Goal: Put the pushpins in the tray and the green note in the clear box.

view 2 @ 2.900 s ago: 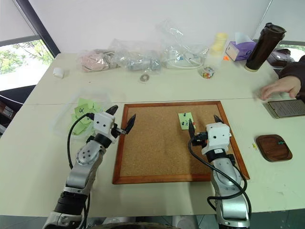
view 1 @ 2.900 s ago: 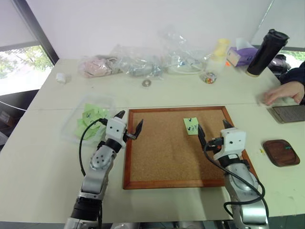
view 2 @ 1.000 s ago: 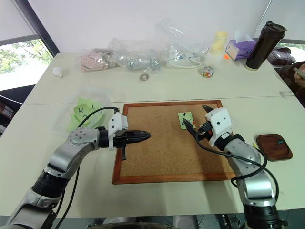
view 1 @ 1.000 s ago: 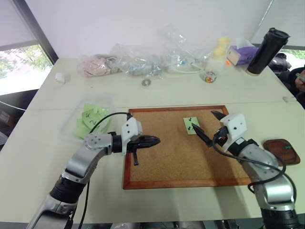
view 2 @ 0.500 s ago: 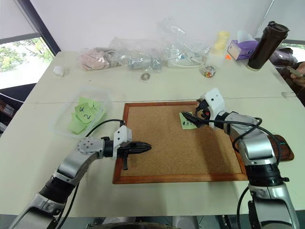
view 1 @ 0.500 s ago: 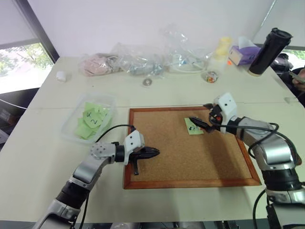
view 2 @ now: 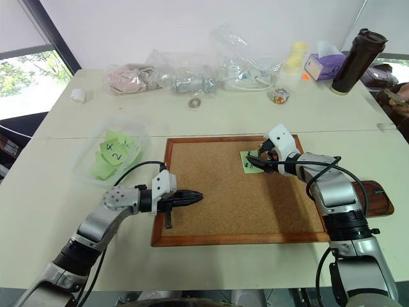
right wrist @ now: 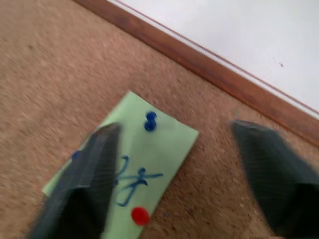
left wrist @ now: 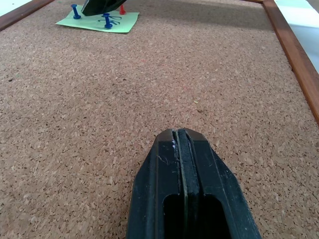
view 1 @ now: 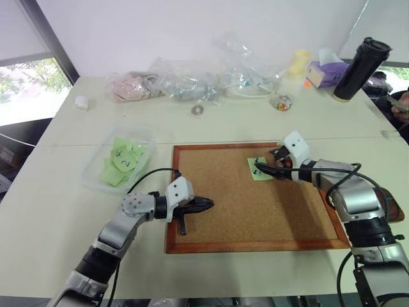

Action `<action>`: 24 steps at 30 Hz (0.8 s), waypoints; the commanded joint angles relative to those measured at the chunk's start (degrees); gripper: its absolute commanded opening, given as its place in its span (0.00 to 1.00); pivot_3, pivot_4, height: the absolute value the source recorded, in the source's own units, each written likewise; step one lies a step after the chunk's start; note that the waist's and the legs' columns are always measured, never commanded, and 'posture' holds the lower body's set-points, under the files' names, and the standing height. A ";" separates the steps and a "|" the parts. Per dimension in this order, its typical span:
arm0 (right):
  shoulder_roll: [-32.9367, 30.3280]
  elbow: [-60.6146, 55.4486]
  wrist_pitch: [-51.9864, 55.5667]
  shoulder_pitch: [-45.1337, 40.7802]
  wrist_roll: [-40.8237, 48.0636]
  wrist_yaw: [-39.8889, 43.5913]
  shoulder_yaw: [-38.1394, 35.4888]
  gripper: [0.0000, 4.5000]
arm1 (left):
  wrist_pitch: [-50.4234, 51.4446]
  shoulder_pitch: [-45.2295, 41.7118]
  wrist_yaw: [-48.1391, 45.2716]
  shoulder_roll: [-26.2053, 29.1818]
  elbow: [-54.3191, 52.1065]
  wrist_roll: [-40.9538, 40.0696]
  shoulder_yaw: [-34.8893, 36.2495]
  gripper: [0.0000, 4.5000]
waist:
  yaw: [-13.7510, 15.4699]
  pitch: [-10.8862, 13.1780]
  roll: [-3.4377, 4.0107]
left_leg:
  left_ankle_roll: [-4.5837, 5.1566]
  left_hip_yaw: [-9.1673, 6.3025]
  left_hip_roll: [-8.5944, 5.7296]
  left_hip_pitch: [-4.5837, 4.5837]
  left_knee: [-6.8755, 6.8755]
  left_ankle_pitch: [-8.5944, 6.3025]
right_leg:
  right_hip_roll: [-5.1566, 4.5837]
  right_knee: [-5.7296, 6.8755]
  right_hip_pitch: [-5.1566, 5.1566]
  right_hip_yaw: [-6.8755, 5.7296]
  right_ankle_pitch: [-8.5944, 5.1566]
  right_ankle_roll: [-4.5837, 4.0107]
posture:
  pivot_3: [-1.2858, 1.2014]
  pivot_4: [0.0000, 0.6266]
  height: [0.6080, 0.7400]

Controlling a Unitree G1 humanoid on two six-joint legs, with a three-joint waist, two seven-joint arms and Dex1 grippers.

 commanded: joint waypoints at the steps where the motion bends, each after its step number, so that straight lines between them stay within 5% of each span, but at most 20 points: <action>1: 0.32 0.30 -1.36 -1.70 -0.94 -0.04 0.03 0.39 | 0.66 1.47 1.11 -0.19 1.84 1.78 -0.92 0.00 | -0.02 -0.01 0.01 | 0.00 0.00 0.00 0.00 0.00 0.00 | 0.00 0.00 0.00 0.00 0.00 0.00 | 0.52 0.24 0.93; 4: 0.61 1.27 -2.06 -2.05 -2.00 -0.28 0.51 0.05 | 0.48 1.67 1.58 -0.28 1.79 1.92 -0.61 0.00 | -0.01 -0.01 0.01 | 0.00 0.00 0.00 0.01 0.00 0.00 | 0.00 0.00 0.01 0.00 0.00 0.00 | 0.52 0.24 0.93; 10: 0.95 0.91 -2.09 -2.44 -1.53 1.17 0.43 0.02 | 0.64 2.47 1.80 -0.02 1.25 1.60 0.00 0.00 | -0.04 -0.01 0.01 | 0.00 0.00 0.00 0.03 0.00 0.00 | 0.00 0.00 0.02 0.00 0.00 0.00 | 0.52 0.24 0.93; 13: 0.40 -0.52 -1.40 -2.13 -1.01 2.29 0.15 0.21 | 0.52 2.63 2.01 -0.12 1.18 1.74 -0.14 0.00 | -0.06 -0.01 0.02 | 0.00 0.00 0.00 0.03 0.00 0.00 | 0.01 0.00 0.02 0.00 0.00 0.00 | 0.52 0.24 0.93; 20: -0.50 -1.84 -1.18 -1.97 -1.63 2.91 -0.31 0.99 | 0.46 2.60 2.33 -0.51 0.99 1.96 -0.50 0.00 | -0.01 -0.01 0.02 | 0.00 0.00 0.00 0.03 0.00 0.00 | 0.00 0.00 0.02 0.01 0.00 0.00 | 0.52 0.24 0.93; 24: 0.51 -1.88 -2.31 -1.55 -1.79 2.80 0.23 0.99 | 0.50 2.64 2.56 -0.64 0.91 2.08 -0.42 0.00 | -0.01 -0.01 0.02 | 0.00 0.00 0.00 0.04 0.00 0.00 | 0.00 0.00 0.02 0.01 0.00 0.00 | 0.52 0.24 0.93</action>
